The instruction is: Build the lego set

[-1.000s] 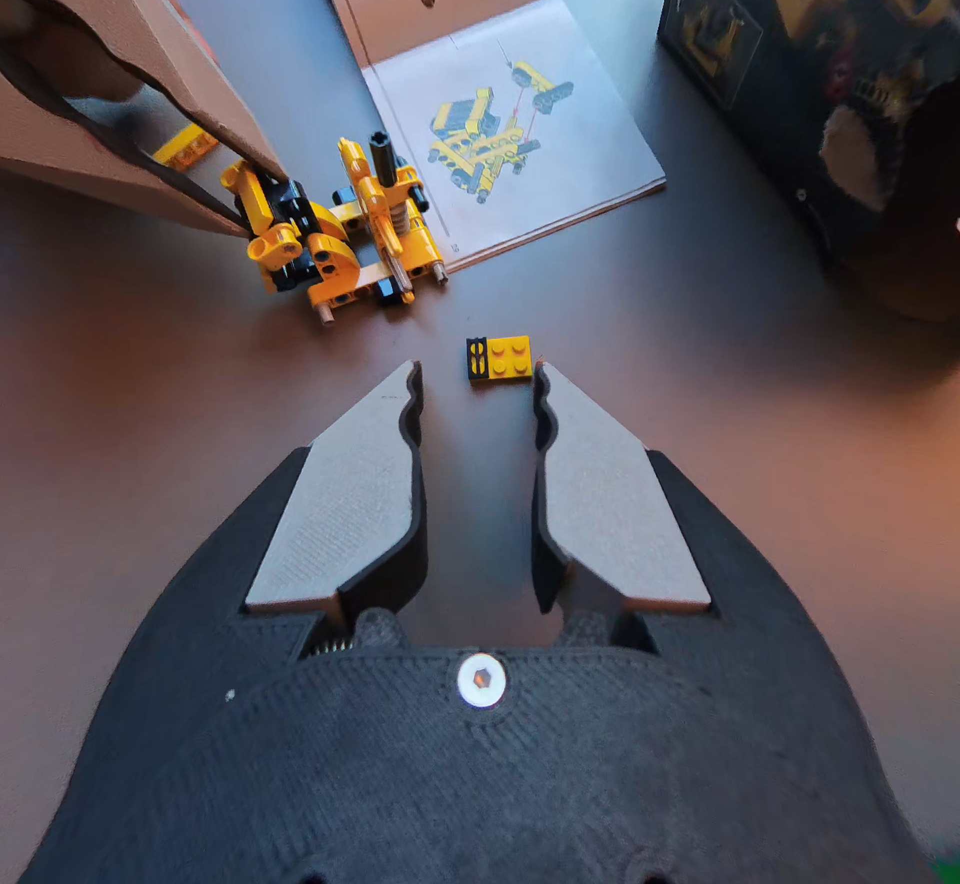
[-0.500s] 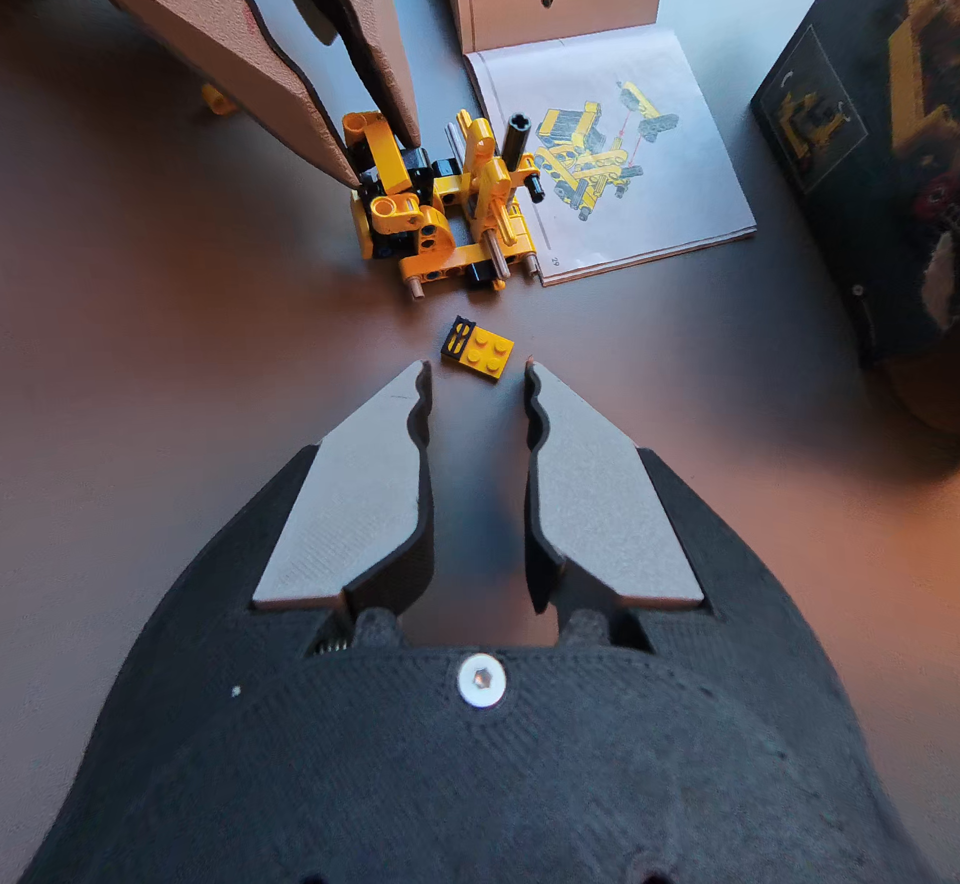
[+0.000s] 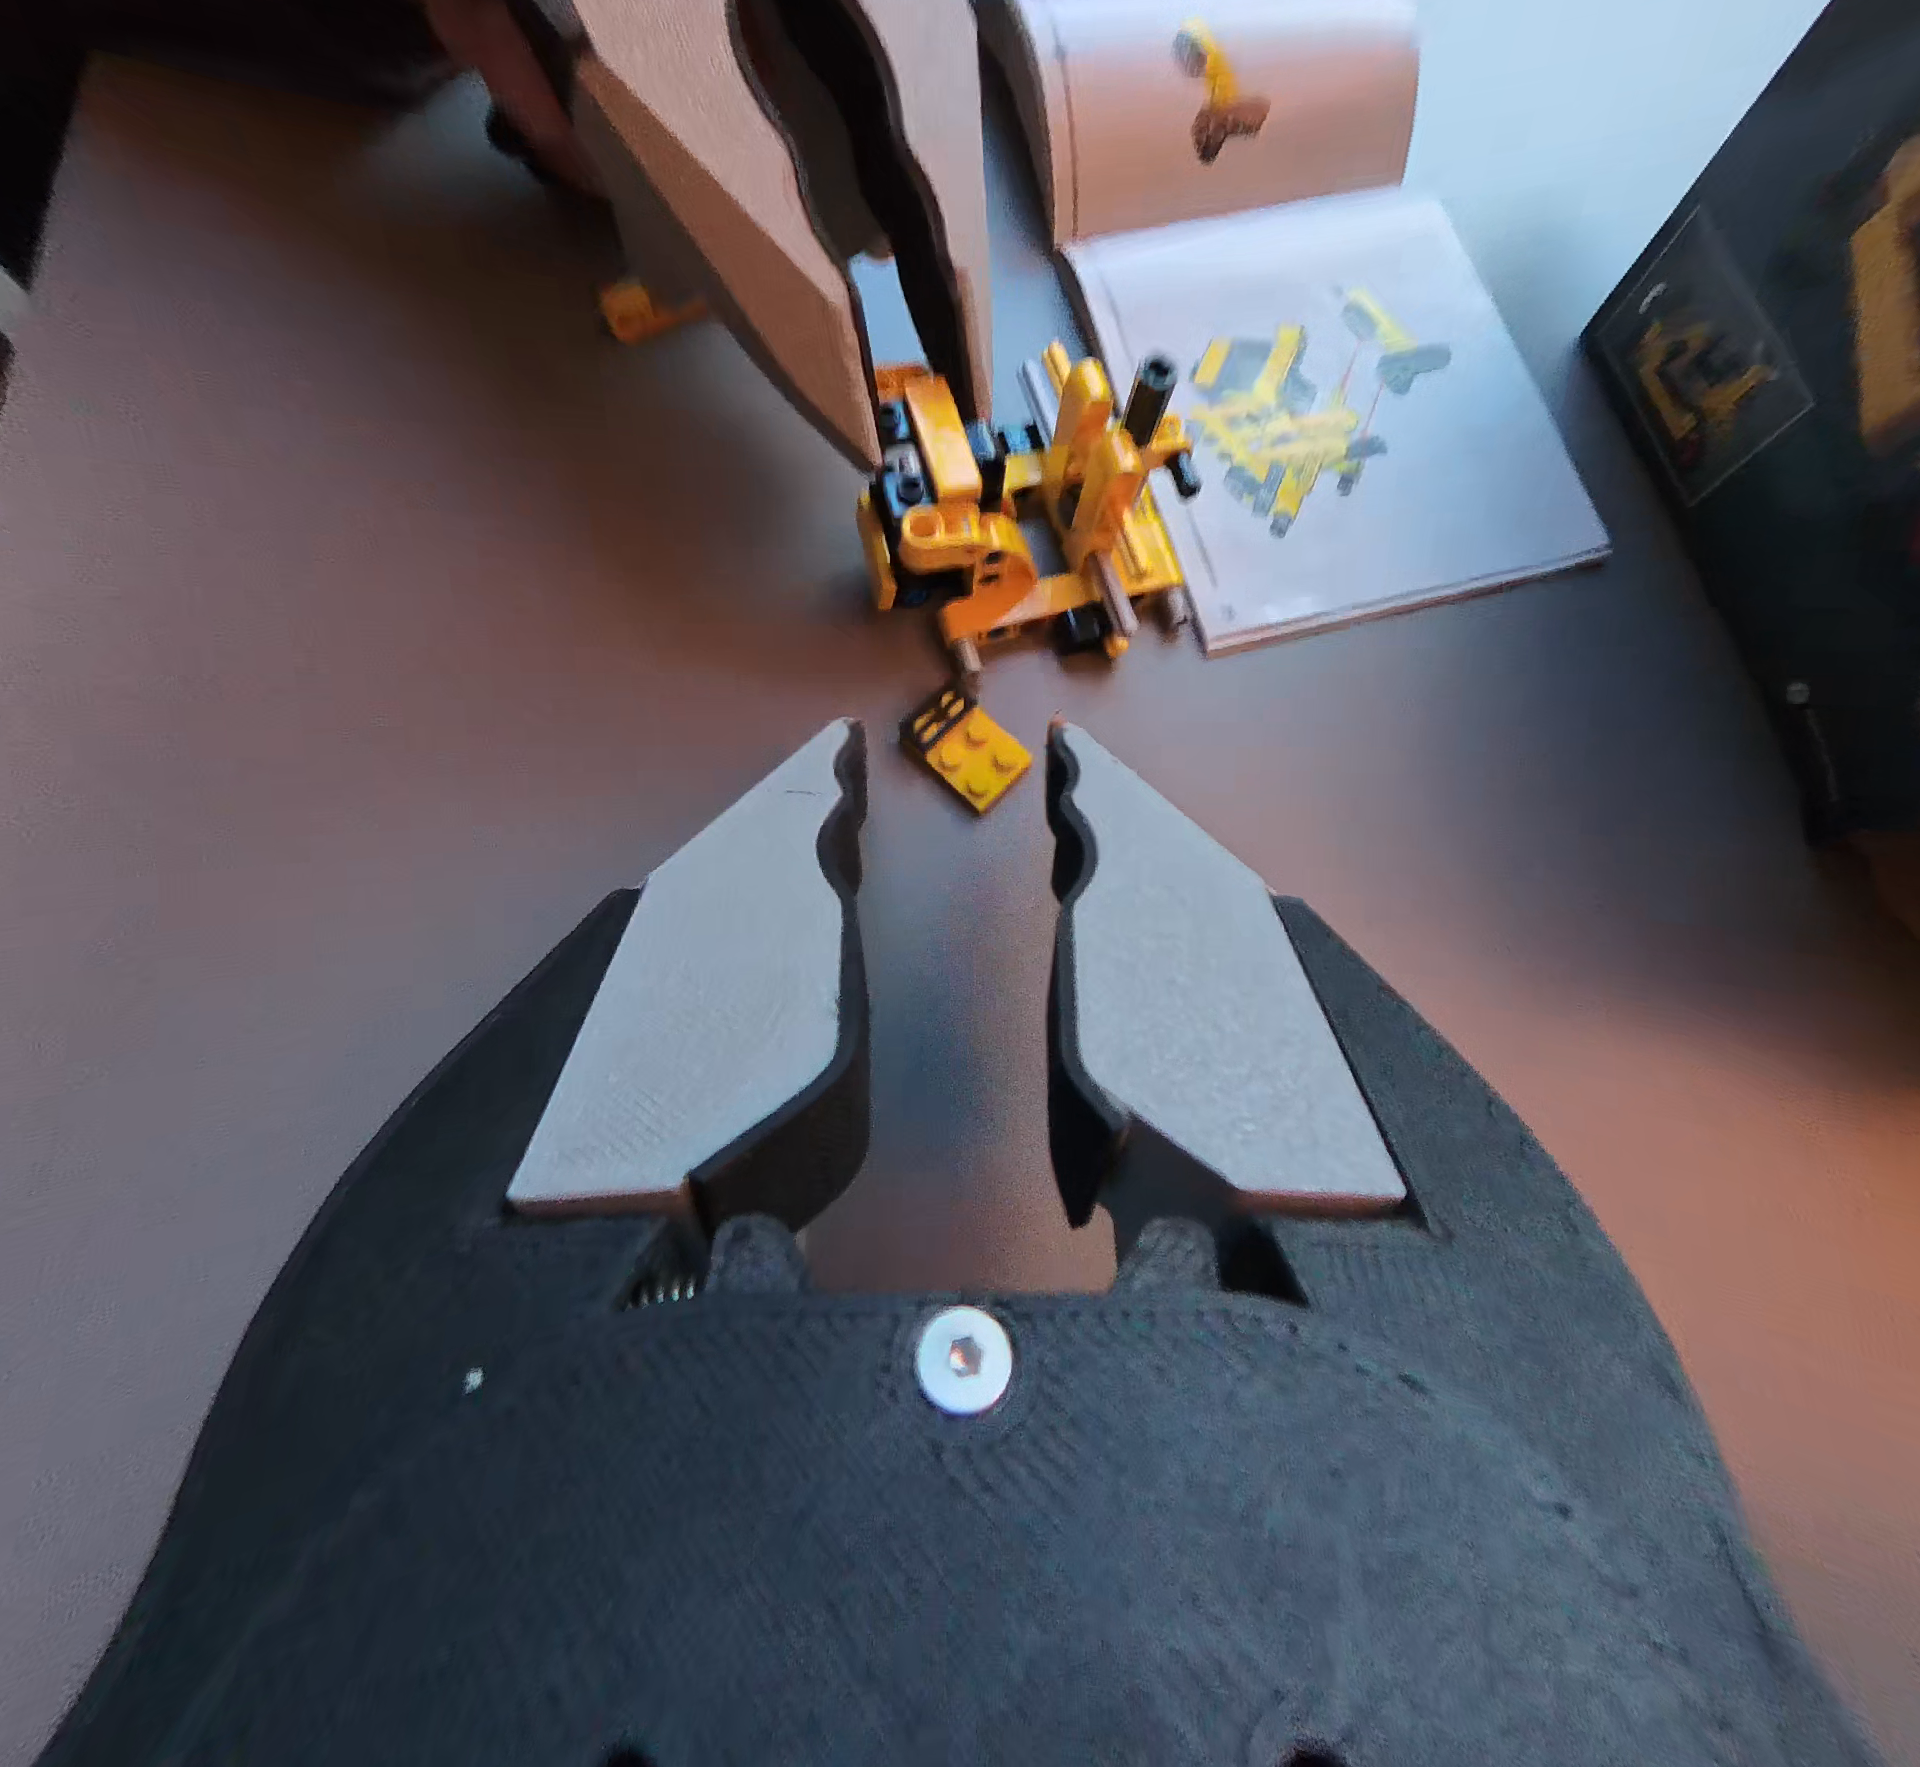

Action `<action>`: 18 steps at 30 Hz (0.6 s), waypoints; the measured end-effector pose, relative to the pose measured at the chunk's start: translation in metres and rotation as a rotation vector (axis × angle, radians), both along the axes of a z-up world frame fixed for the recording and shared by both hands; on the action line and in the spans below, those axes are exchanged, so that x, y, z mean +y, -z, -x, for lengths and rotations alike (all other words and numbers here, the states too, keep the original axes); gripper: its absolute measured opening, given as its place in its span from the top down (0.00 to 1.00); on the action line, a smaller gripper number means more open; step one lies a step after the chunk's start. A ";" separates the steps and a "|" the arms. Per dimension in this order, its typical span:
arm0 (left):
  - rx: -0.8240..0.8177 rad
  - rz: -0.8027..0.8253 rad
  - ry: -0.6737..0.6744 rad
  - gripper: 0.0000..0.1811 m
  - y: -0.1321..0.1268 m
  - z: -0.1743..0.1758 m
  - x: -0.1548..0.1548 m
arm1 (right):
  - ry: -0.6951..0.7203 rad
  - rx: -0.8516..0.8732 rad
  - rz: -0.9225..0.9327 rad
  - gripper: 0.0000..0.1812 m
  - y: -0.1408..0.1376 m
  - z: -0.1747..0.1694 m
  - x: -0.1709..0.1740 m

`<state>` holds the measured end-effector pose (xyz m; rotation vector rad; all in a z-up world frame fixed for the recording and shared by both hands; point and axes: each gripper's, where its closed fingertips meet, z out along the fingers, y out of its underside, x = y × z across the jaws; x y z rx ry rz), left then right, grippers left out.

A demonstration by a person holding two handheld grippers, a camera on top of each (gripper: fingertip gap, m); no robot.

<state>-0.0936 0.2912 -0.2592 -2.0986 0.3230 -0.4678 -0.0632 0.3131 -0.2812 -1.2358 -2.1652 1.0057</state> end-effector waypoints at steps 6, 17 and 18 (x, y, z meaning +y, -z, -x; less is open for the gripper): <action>-0.015 0.003 0.006 0.92 0.000 -0.001 0.000 | -0.012 0.074 -0.008 0.82 -0.011 0.009 -0.012; 0.014 -0.040 -0.024 0.92 -0.004 0.006 0.005 | 0.116 -0.052 0.070 0.86 0.008 0.027 -0.023; 0.015 -0.041 -0.028 0.92 -0.004 0.006 0.005 | 0.126 -0.059 0.093 0.86 0.007 0.028 -0.023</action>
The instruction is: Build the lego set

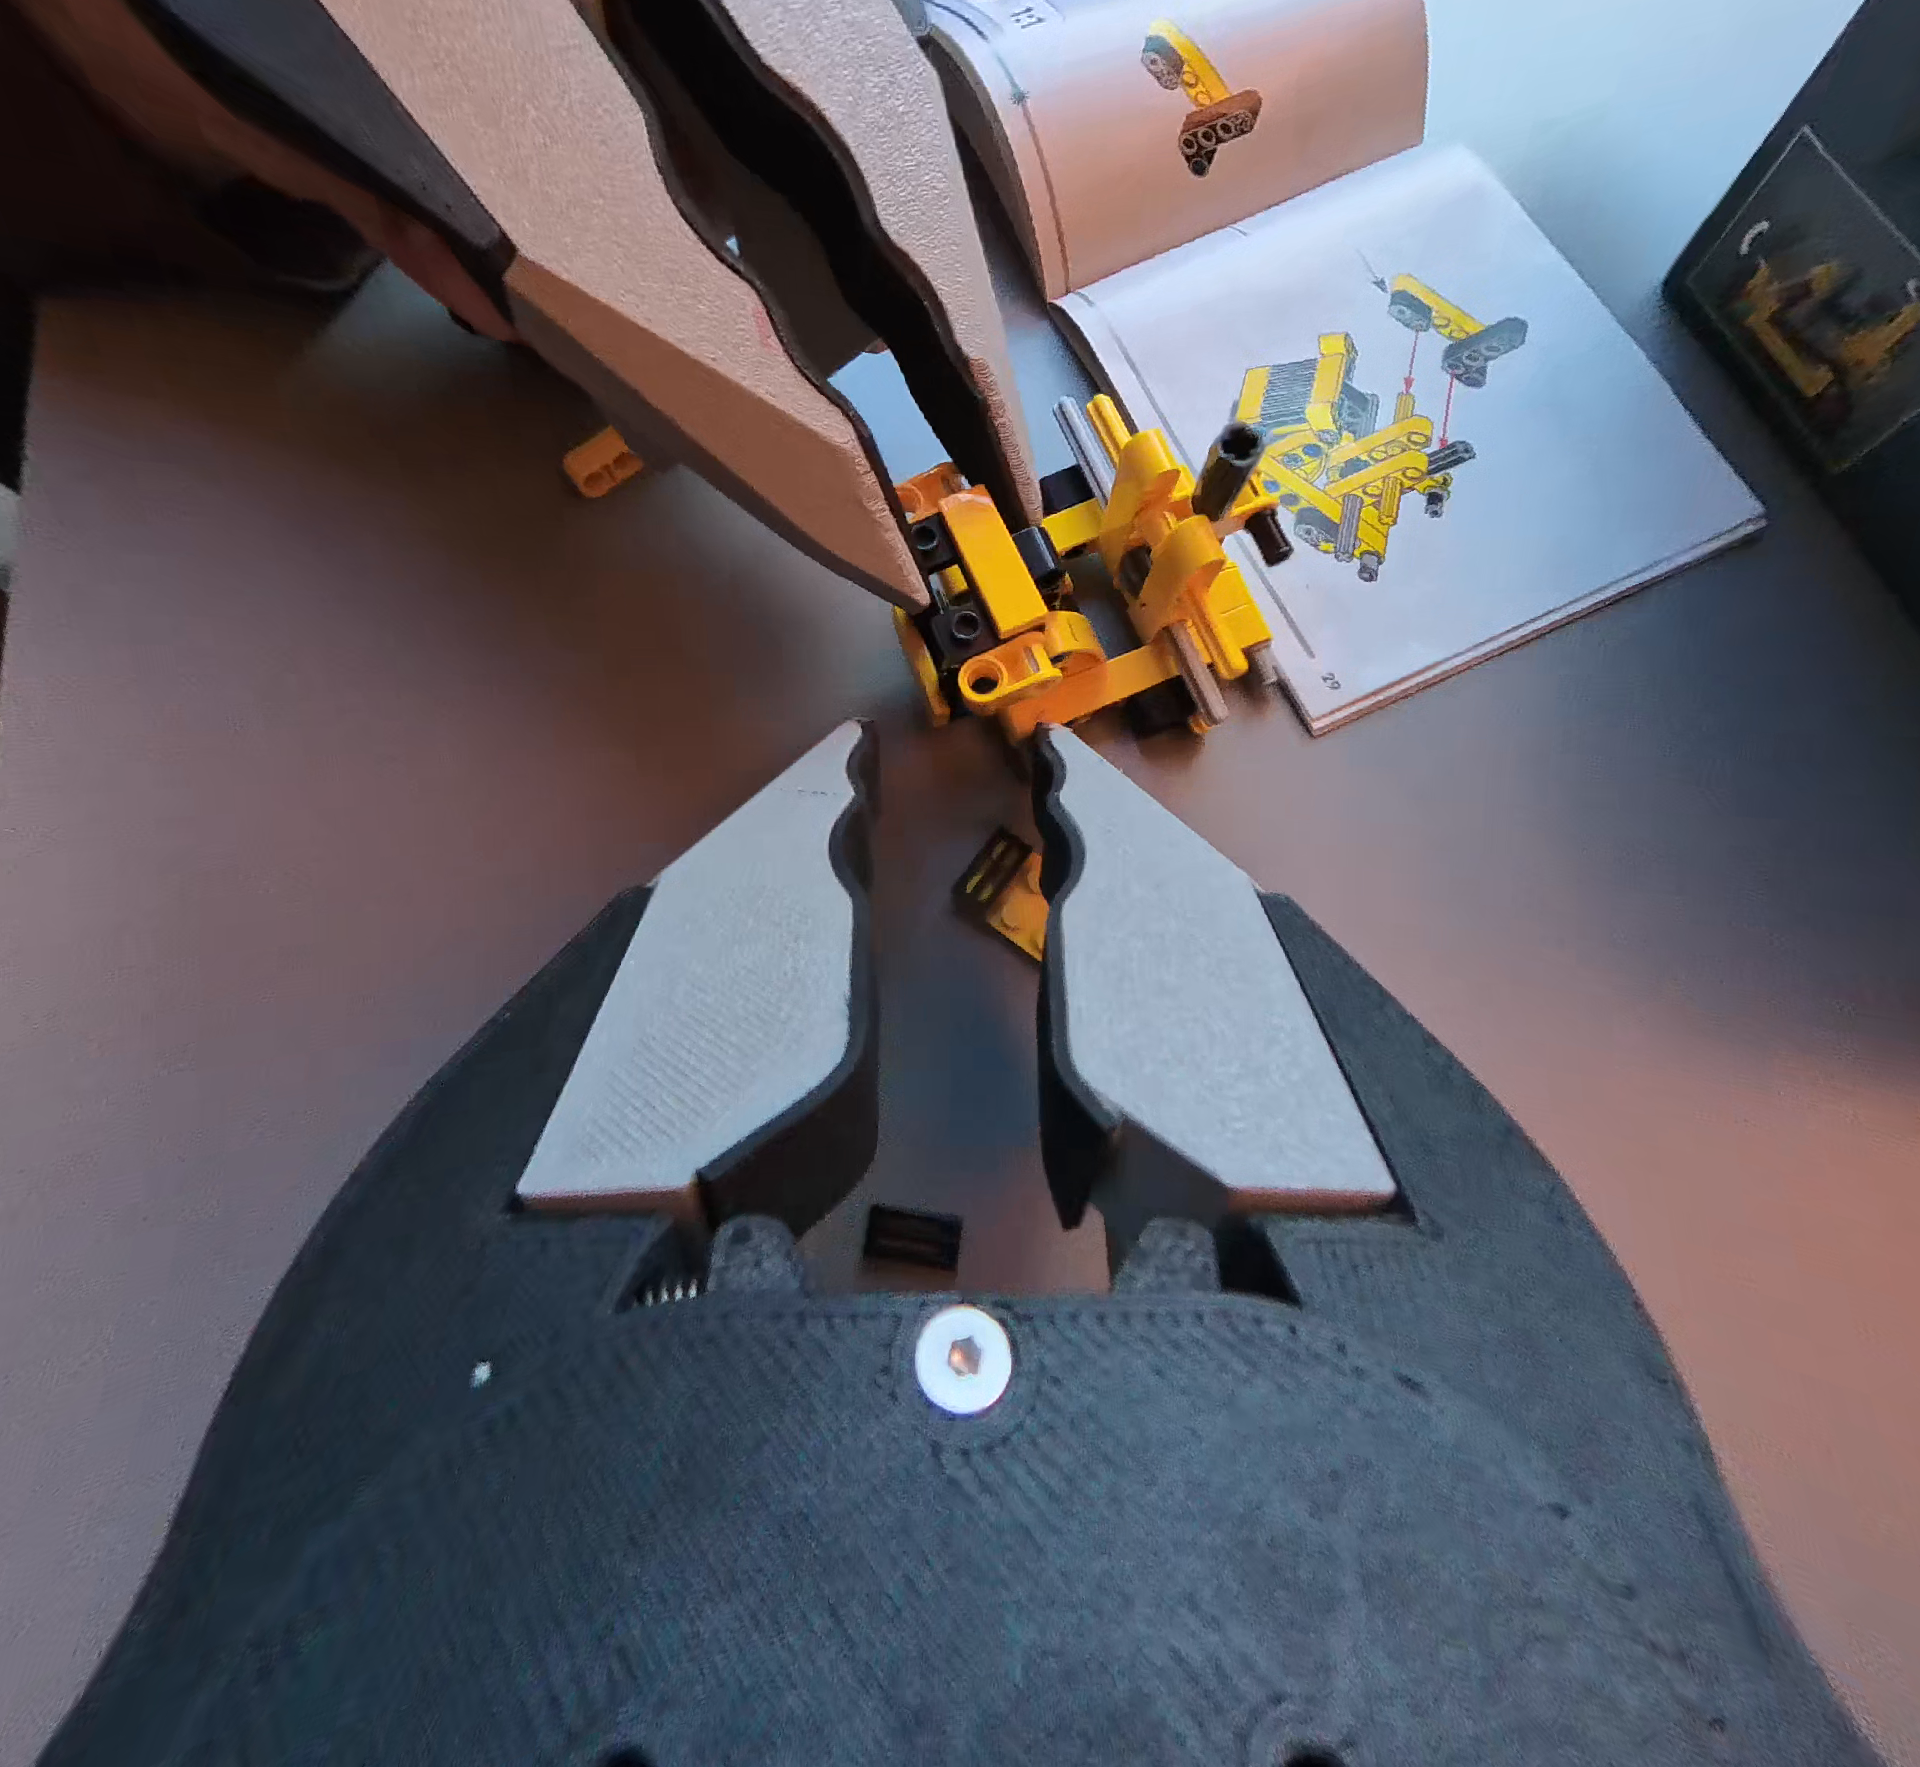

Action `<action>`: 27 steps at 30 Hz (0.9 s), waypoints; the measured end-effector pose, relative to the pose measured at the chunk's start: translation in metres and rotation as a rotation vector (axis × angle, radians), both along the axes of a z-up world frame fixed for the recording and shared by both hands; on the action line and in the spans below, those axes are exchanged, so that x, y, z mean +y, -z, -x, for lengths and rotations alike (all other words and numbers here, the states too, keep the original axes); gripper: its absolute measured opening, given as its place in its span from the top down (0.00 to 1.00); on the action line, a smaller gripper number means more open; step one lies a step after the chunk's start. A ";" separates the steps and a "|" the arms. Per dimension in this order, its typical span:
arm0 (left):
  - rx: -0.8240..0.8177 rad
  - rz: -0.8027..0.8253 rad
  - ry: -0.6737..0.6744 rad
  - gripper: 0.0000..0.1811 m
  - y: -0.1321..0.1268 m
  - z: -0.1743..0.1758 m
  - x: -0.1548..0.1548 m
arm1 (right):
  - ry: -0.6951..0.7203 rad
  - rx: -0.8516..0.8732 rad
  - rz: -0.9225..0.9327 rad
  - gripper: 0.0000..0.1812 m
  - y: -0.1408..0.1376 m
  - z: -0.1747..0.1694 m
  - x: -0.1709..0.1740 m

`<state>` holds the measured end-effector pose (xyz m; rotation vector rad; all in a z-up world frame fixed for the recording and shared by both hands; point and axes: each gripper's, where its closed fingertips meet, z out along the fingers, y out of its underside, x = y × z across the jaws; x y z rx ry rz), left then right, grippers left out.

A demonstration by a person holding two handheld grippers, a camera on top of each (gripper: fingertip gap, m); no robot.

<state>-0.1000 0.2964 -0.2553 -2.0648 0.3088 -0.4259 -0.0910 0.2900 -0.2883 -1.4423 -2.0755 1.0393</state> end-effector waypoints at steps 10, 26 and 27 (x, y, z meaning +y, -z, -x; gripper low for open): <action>0.001 -0.016 -0.031 0.92 -0.002 0.007 0.002 | 0.101 0.023 -0.170 0.86 -0.010 -0.015 0.050; 0.037 -0.049 -0.044 0.92 -0.005 0.010 0.002 | -0.143 -0.038 -0.057 0.94 0.005 -0.018 -0.018; 0.036 -0.049 -0.045 0.92 -0.005 0.011 0.002 | -0.130 -0.045 -0.061 0.95 0.007 -0.015 -0.020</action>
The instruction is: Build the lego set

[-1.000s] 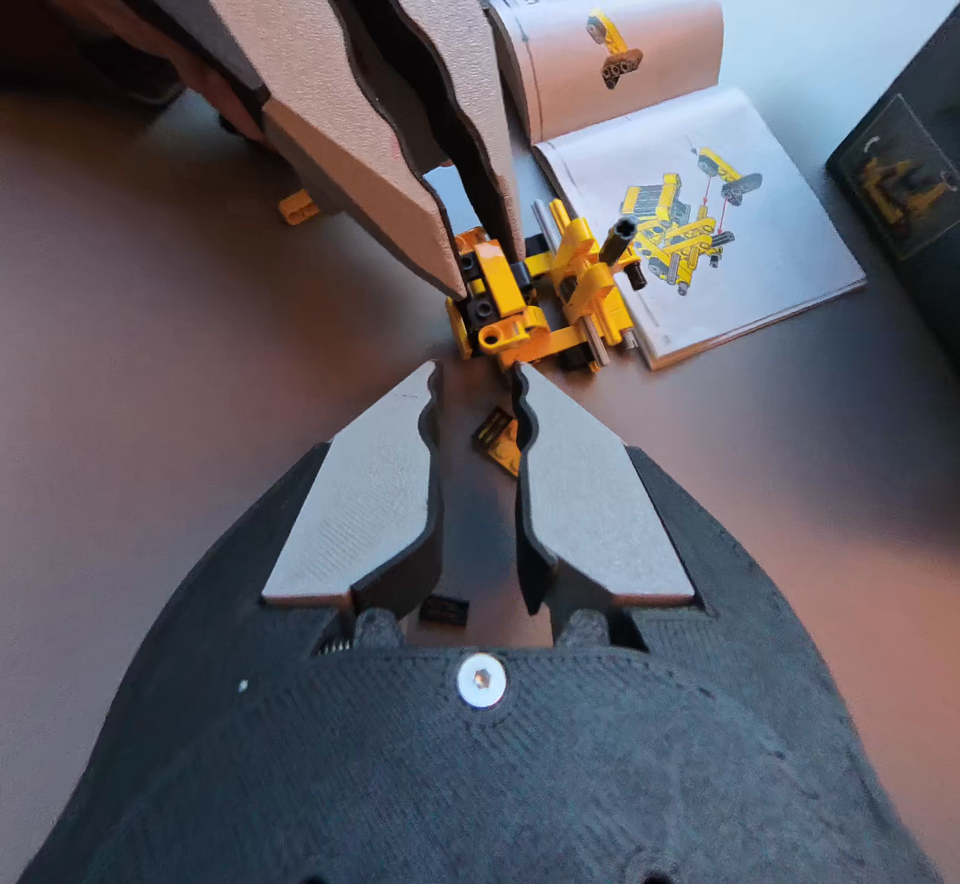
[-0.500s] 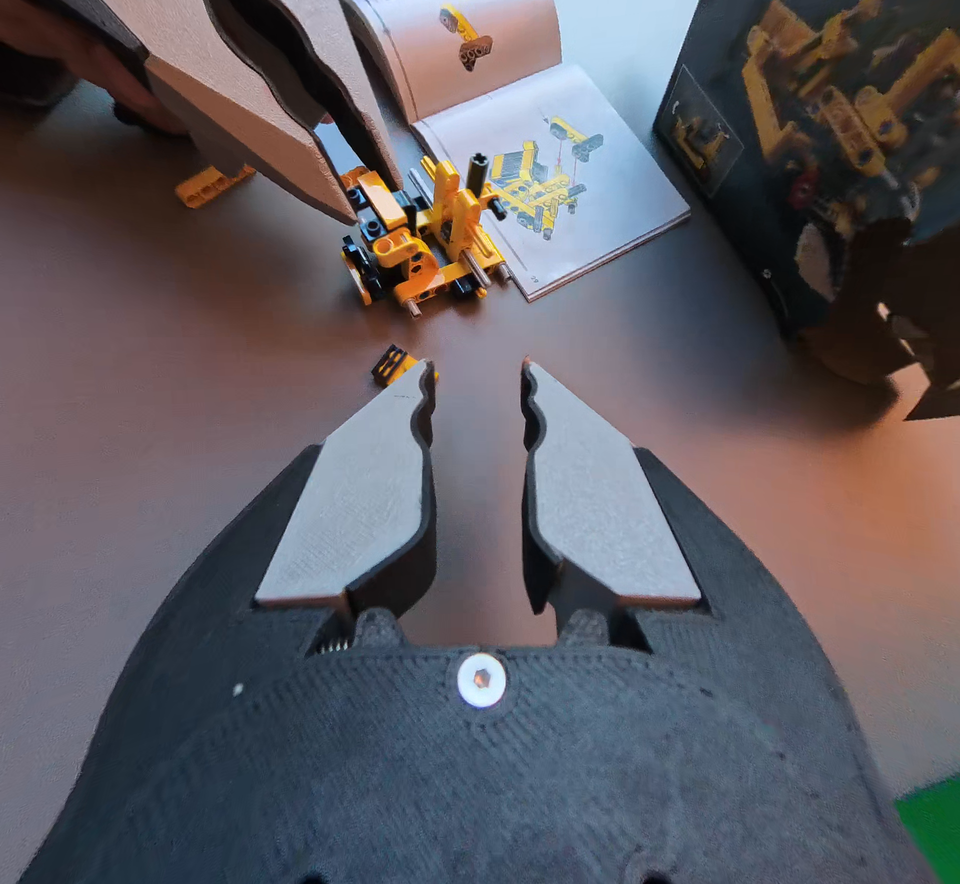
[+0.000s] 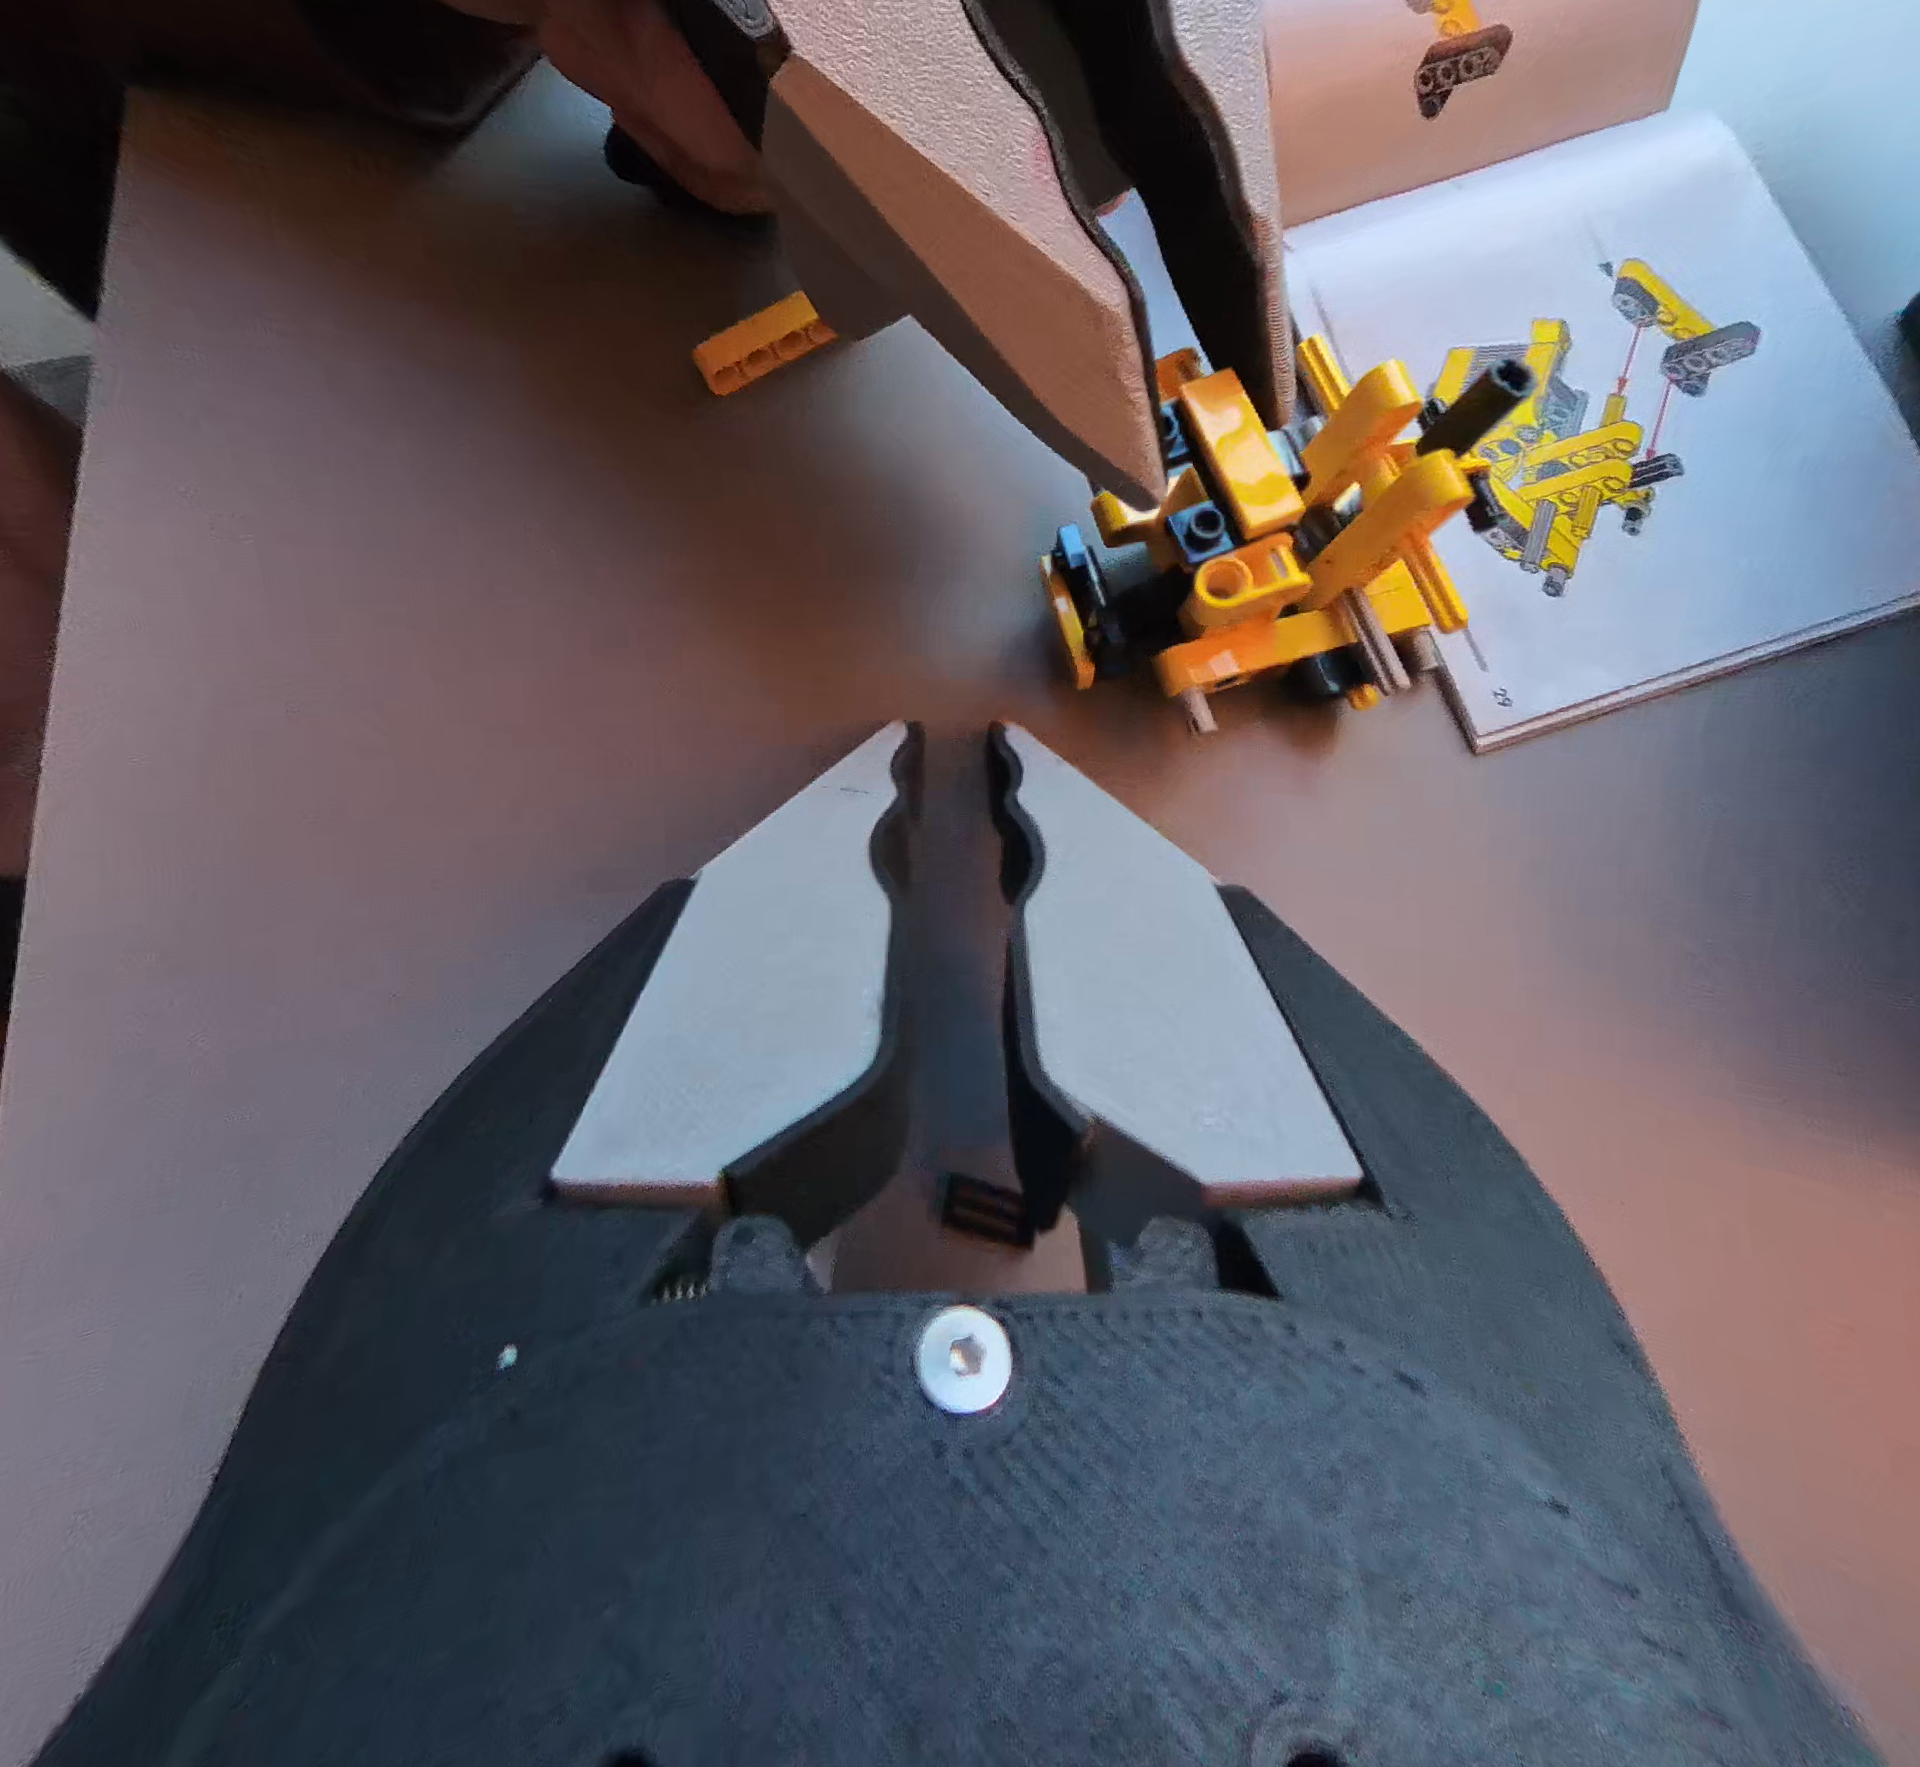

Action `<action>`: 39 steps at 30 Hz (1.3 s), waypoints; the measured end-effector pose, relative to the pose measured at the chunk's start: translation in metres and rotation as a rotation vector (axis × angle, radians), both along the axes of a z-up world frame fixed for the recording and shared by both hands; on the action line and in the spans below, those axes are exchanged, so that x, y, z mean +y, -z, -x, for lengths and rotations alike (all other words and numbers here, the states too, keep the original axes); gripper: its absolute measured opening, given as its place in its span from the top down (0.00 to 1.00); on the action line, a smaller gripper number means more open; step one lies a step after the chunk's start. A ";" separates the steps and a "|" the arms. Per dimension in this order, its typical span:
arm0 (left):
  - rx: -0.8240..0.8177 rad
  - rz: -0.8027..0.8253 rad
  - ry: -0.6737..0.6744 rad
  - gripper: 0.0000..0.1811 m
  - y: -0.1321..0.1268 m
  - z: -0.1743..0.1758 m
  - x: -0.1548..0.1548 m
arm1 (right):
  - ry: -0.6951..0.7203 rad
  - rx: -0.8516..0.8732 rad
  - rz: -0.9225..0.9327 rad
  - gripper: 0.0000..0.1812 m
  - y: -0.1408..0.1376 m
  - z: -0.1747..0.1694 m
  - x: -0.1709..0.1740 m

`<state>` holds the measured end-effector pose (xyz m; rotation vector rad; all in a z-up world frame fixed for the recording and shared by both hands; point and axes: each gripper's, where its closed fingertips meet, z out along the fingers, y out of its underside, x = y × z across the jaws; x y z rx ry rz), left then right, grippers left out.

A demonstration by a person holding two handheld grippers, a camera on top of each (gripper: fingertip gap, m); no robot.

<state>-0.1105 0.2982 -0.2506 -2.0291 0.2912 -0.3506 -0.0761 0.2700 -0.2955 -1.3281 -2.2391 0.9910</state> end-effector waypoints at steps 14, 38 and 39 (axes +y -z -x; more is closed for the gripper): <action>0.177 0.007 0.032 0.92 0.011 0.001 -0.008 | 0.197 0.058 -0.012 0.97 0.000 0.025 0.018; 0.736 -0.202 0.051 0.91 0.015 0.007 -0.014 | 0.221 0.036 0.057 1.00 -0.001 0.033 0.009; 0.751 -0.203 0.052 0.90 0.016 0.007 -0.014 | 0.222 0.036 0.065 1.00 -0.001 0.033 0.009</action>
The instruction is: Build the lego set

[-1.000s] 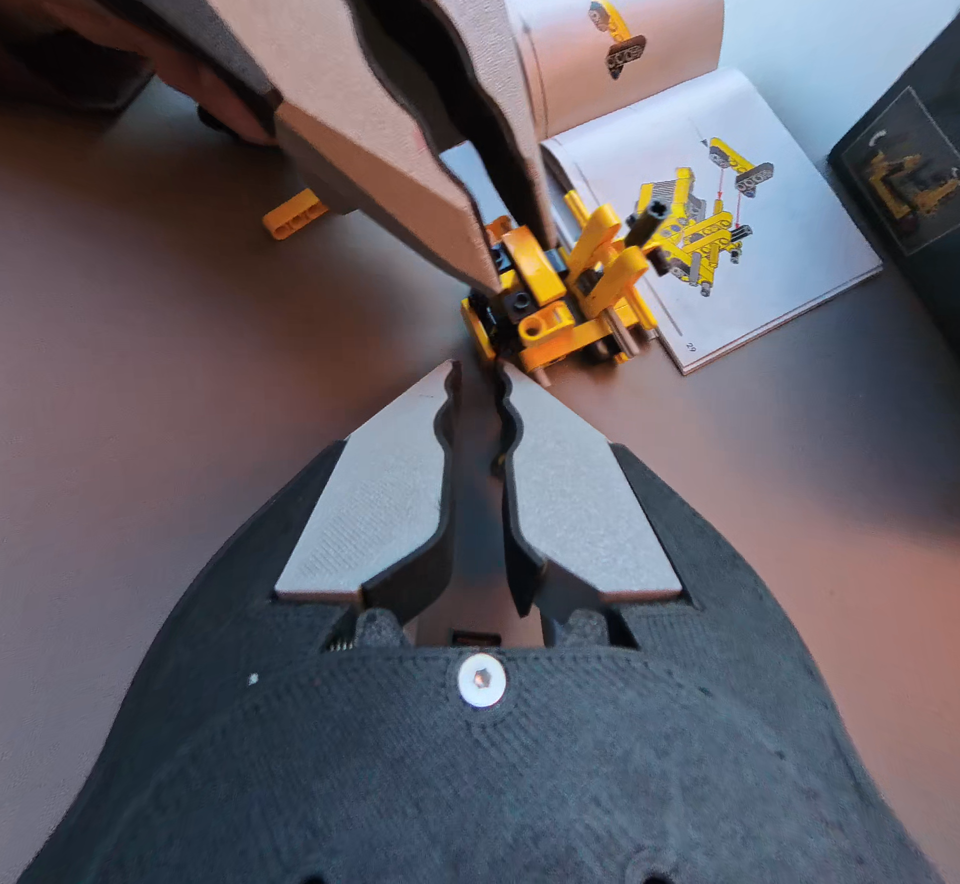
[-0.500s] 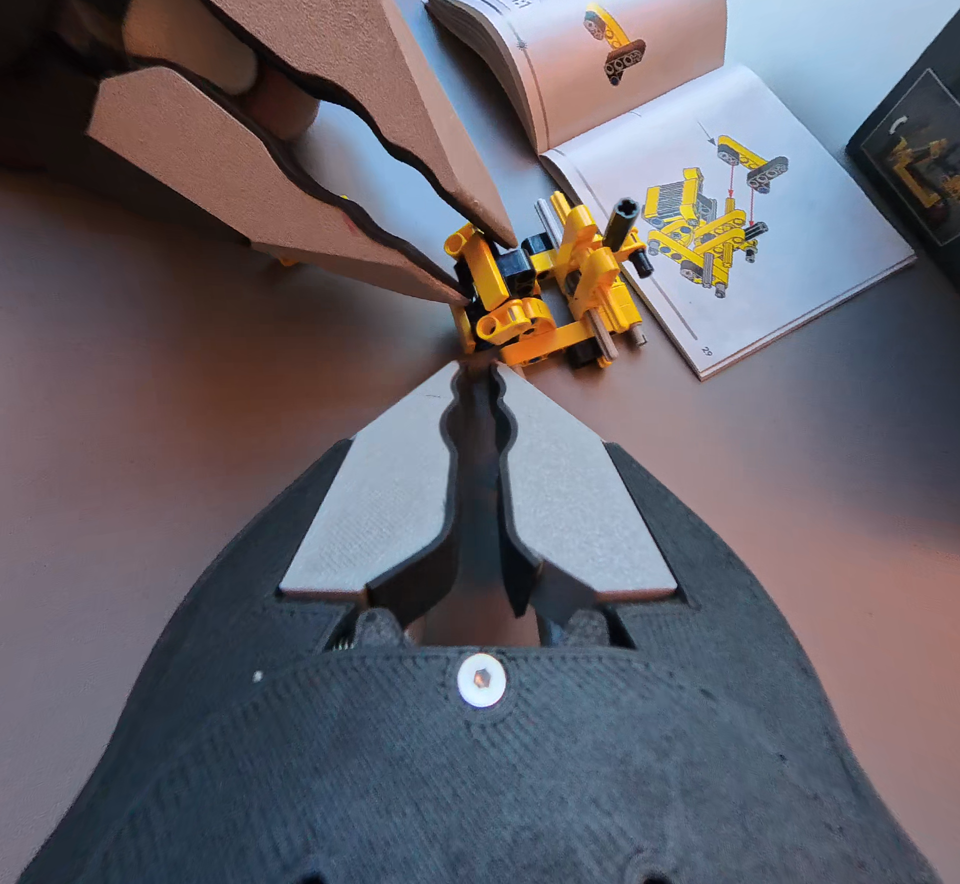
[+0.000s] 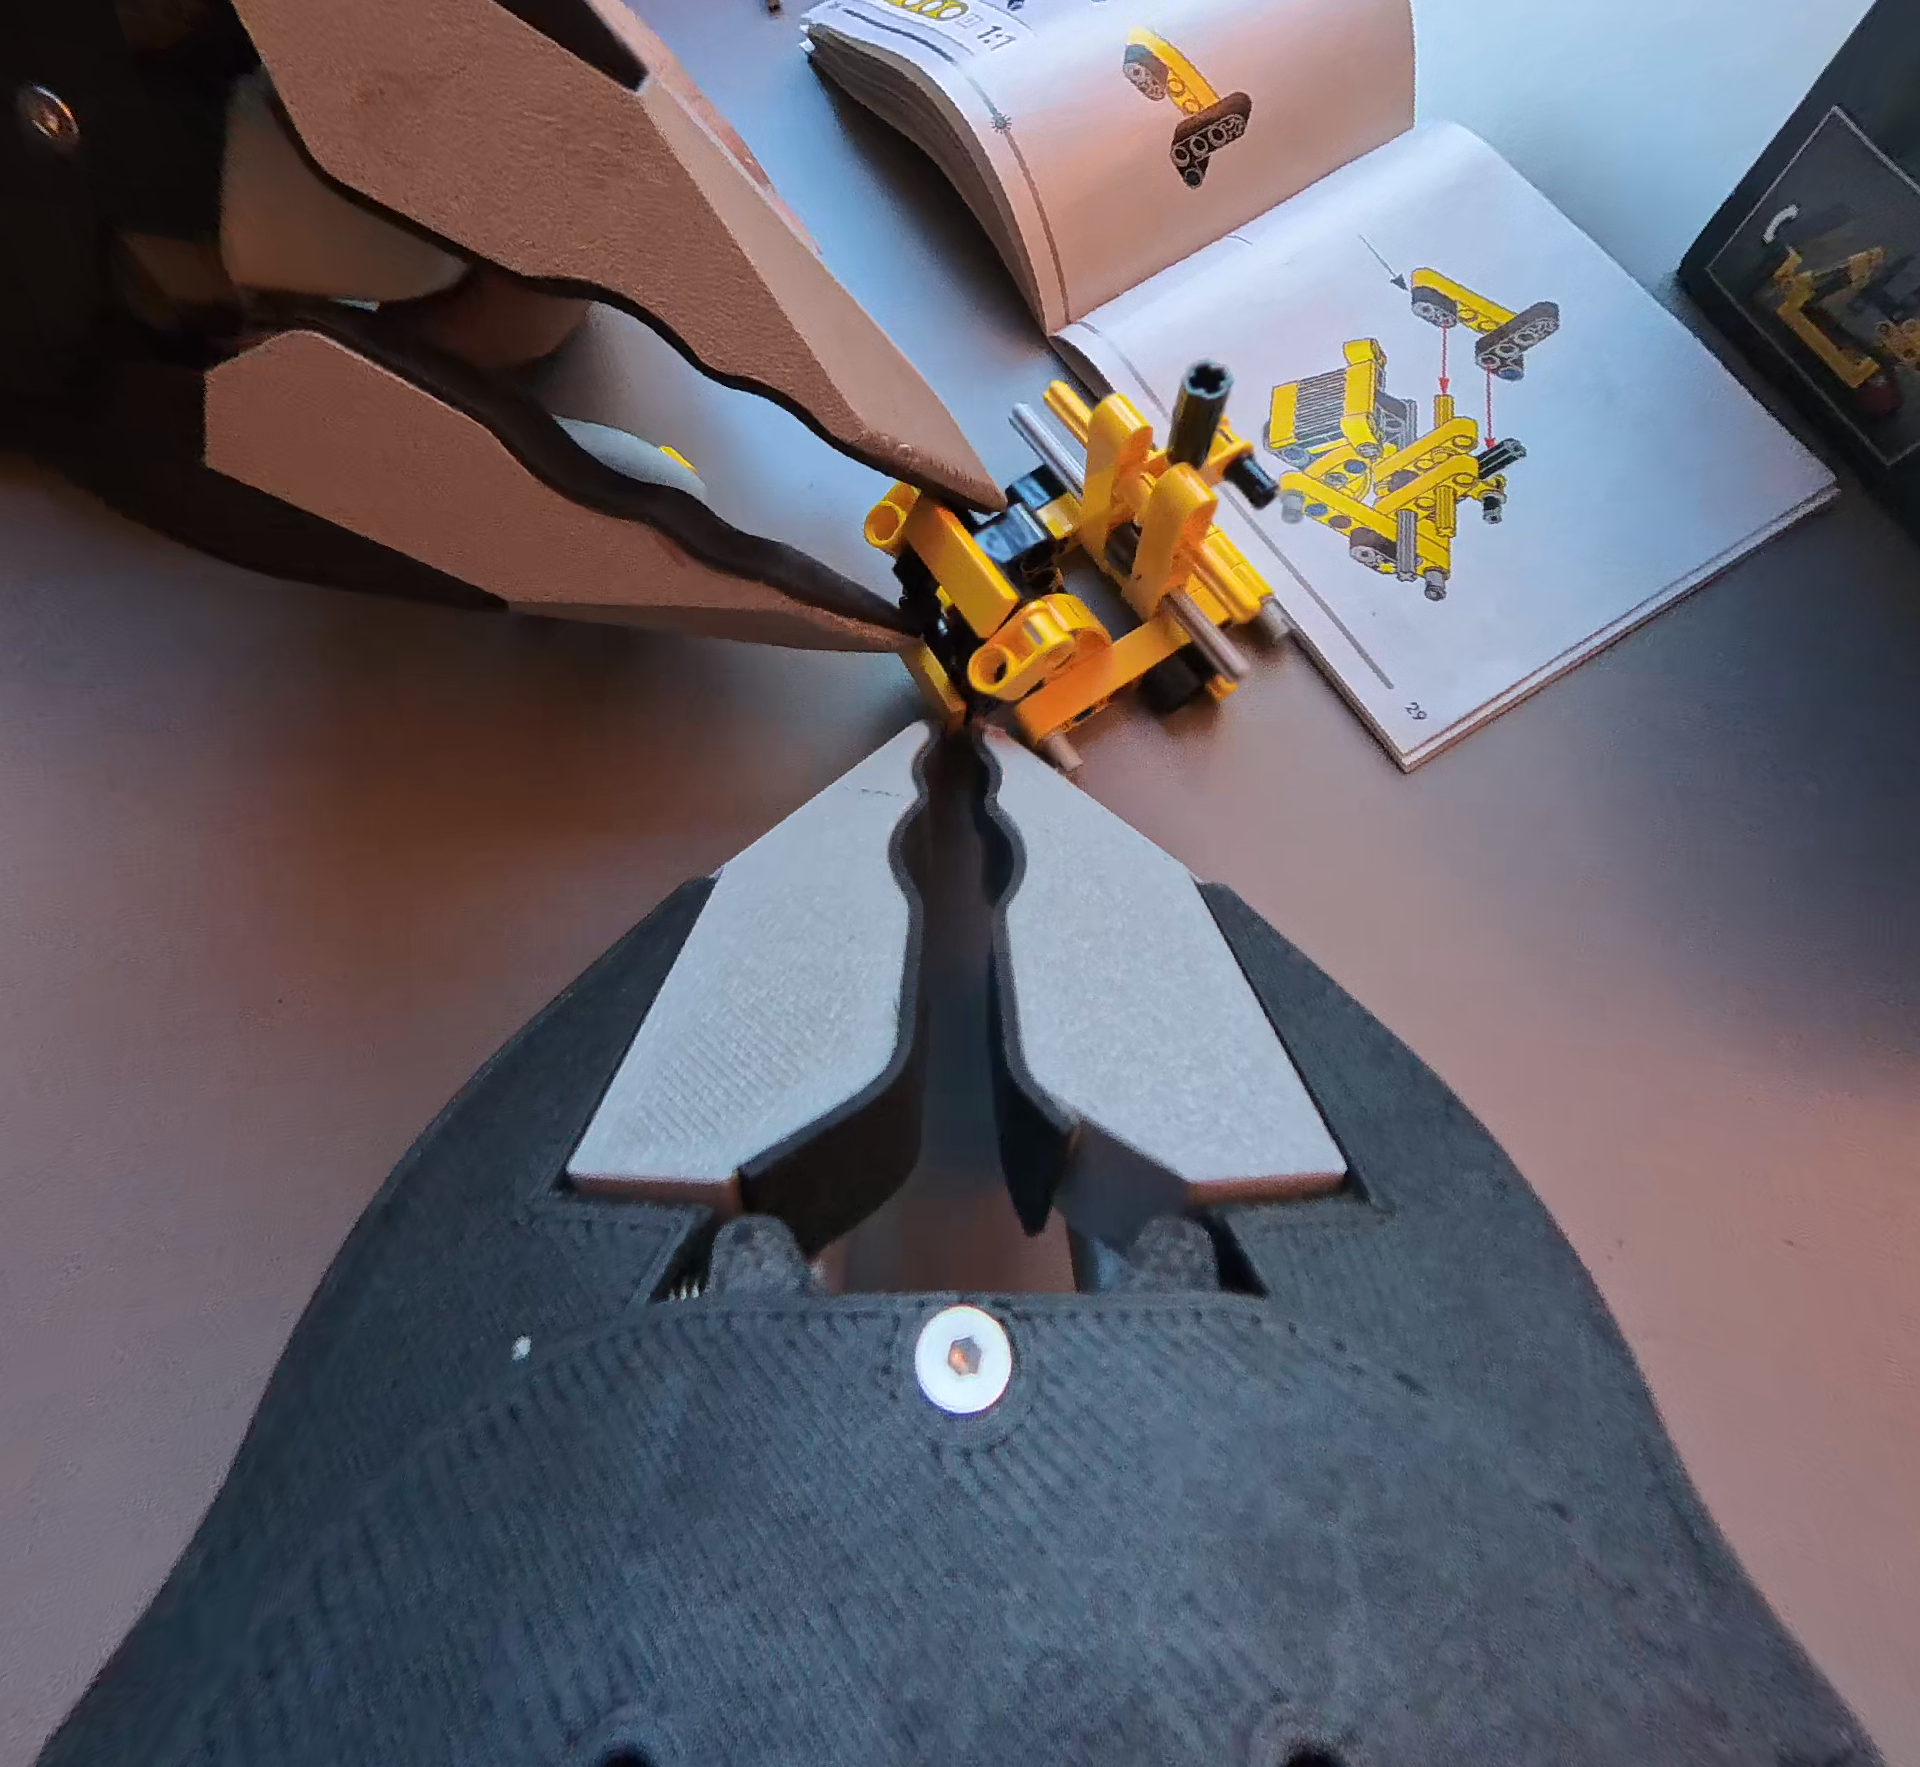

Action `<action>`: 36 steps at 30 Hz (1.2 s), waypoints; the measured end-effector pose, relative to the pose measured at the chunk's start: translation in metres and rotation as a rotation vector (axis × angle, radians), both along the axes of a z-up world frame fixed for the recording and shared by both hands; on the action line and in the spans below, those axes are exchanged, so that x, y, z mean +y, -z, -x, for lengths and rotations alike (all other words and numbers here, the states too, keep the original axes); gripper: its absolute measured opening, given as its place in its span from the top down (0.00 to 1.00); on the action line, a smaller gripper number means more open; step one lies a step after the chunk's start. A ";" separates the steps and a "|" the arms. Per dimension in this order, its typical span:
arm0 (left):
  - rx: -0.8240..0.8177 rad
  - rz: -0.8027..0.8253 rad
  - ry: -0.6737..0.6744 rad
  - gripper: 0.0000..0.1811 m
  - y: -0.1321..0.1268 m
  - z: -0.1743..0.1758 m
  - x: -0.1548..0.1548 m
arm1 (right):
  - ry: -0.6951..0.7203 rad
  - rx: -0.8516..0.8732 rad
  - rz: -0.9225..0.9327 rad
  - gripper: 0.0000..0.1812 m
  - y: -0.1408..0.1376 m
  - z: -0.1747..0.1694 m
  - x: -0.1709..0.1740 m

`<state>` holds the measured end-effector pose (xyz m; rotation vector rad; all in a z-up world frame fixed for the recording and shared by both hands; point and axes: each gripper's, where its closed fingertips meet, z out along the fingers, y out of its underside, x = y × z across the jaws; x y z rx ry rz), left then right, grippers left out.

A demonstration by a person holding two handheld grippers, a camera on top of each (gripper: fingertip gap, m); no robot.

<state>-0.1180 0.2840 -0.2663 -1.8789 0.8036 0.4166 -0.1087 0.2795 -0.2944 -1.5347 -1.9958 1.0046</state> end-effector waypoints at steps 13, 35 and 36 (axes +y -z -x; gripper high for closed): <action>-0.002 0.015 0.002 0.93 -0.002 0.001 -0.002 | 0.010 -0.005 0.059 0.99 -0.002 0.000 0.002; 0.055 0.294 0.031 0.89 0.003 0.003 0.008 | 0.013 -0.004 0.003 0.96 0.000 -0.001 0.006; 0.056 0.312 0.036 0.90 0.003 0.003 0.009 | 0.011 -0.003 -0.001 0.95 0.000 -0.001 0.006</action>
